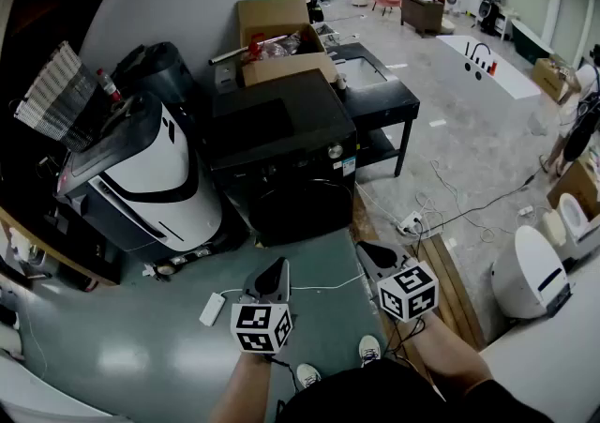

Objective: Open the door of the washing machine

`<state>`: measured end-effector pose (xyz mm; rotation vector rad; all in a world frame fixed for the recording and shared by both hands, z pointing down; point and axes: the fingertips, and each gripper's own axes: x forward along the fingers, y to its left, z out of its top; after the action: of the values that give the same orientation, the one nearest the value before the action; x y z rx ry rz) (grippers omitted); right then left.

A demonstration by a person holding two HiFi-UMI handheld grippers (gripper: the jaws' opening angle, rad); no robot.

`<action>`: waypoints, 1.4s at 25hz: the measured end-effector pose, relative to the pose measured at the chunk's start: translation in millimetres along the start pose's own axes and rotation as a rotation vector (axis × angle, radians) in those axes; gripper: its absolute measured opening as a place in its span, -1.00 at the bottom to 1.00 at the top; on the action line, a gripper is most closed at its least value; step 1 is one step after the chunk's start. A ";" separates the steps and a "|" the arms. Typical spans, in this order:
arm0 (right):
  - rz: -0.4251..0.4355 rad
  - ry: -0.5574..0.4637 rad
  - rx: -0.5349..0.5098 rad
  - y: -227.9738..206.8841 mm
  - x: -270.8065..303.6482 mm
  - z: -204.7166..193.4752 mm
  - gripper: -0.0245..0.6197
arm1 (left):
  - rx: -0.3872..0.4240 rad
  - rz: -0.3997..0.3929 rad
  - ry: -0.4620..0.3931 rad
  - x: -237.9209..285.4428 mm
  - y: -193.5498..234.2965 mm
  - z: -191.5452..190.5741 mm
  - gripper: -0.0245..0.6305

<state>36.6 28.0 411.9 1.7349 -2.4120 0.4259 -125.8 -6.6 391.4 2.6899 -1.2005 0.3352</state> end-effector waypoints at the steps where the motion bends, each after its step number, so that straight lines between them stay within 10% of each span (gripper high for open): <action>1: 0.001 -0.003 0.004 0.1 -0.9 0.6 -0.87 | -0.001 -0.001 0.000 -0.2 -1.0 0.4 -0.87; 35: 0.095 -0.035 0.021 -71.2 15.8 16.9 -0.87 | -0.006 0.031 -0.008 65.0 -37.8 12.1 -0.87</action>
<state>99.6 -12.5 410.7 1.6544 -2.5313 0.4366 -53.7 -30.9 395.1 2.6731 -1.2440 0.3252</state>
